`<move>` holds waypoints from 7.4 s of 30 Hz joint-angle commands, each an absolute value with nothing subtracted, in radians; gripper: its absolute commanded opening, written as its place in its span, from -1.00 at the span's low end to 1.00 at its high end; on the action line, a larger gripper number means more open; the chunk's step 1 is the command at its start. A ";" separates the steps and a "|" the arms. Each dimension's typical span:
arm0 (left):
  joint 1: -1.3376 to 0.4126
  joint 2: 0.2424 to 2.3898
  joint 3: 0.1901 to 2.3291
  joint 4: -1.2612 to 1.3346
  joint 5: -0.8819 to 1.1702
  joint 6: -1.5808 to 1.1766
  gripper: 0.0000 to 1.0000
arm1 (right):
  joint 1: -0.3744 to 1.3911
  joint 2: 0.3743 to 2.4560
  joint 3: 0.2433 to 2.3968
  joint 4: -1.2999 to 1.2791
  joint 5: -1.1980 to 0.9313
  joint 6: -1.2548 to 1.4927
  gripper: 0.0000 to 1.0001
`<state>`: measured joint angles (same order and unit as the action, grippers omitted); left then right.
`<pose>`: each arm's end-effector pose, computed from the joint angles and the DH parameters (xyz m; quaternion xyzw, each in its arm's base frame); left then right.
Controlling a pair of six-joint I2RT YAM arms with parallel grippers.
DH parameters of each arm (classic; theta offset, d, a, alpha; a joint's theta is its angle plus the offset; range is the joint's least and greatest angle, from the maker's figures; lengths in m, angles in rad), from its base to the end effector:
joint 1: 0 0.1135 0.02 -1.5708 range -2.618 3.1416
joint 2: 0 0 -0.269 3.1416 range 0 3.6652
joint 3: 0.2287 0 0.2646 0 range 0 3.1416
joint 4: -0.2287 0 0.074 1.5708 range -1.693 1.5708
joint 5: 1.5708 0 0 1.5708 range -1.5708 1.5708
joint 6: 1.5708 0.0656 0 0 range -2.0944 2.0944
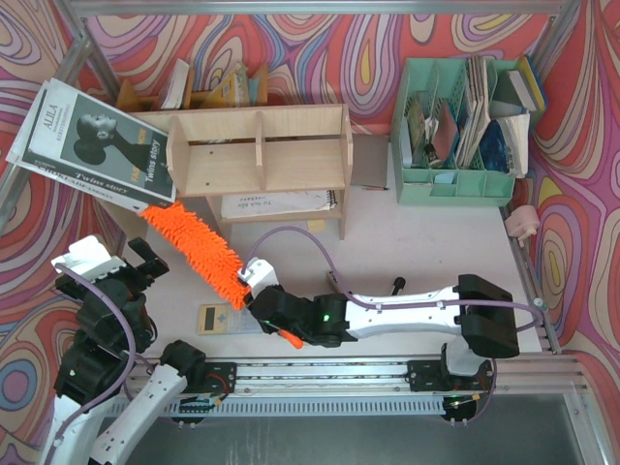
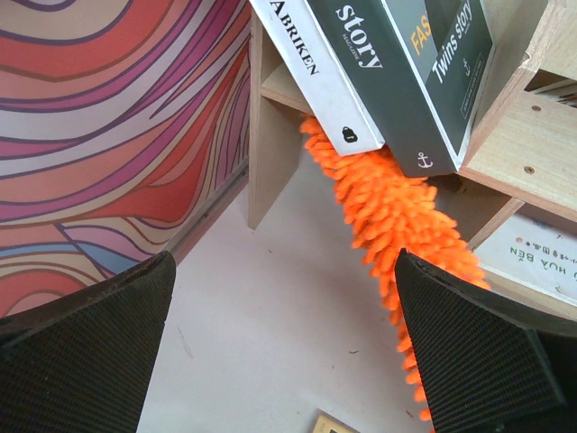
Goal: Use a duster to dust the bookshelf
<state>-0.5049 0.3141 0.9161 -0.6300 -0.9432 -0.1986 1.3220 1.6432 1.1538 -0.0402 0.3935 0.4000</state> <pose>0.0739 0.0198 0.3888 -0.2156 0.6795 0.0918 0.6952 0.1257 0.3924 0.2456 -0.2914 0.8052 0.2595 0.4465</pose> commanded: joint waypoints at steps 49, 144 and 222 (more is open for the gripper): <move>-0.501 0.319 0.907 -0.613 -0.942 -0.193 0.97 | 1.282 1.734 1.254 -0.010 0.284 0.340 -1.00; -0.502 0.325 0.907 -0.614 -0.942 -0.190 0.97 | 1.210 1.910 1.386 -0.030 0.246 0.343 -1.00; -0.501 0.323 0.908 -0.614 -0.942 -0.190 0.97 | 1.274 1.699 1.238 -0.084 0.334 0.377 -1.00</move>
